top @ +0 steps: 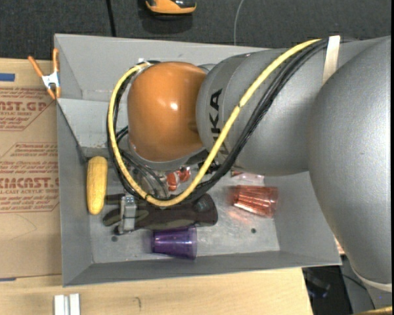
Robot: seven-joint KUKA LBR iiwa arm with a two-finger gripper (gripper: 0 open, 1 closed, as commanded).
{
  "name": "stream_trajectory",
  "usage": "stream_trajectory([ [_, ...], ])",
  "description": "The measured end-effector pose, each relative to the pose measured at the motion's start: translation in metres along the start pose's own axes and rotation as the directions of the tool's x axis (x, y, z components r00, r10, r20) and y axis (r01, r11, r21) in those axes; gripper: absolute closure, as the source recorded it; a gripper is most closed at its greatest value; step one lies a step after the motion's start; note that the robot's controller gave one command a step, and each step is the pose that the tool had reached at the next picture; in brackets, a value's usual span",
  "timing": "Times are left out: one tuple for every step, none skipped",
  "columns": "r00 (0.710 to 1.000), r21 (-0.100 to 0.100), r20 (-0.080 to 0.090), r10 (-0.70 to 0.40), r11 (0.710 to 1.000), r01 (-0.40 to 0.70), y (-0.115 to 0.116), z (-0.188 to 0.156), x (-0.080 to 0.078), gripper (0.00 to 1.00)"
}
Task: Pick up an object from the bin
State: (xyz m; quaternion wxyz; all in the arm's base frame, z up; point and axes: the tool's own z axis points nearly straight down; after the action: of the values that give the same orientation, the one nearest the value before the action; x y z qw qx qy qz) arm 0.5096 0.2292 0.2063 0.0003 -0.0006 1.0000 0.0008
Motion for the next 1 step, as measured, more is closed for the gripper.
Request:
stream_trajectory([
  [1.0, 0.0, 0.0, 0.0, 1.0, 0.0, 0.0, 0.0, 0.0, 0.0],
])
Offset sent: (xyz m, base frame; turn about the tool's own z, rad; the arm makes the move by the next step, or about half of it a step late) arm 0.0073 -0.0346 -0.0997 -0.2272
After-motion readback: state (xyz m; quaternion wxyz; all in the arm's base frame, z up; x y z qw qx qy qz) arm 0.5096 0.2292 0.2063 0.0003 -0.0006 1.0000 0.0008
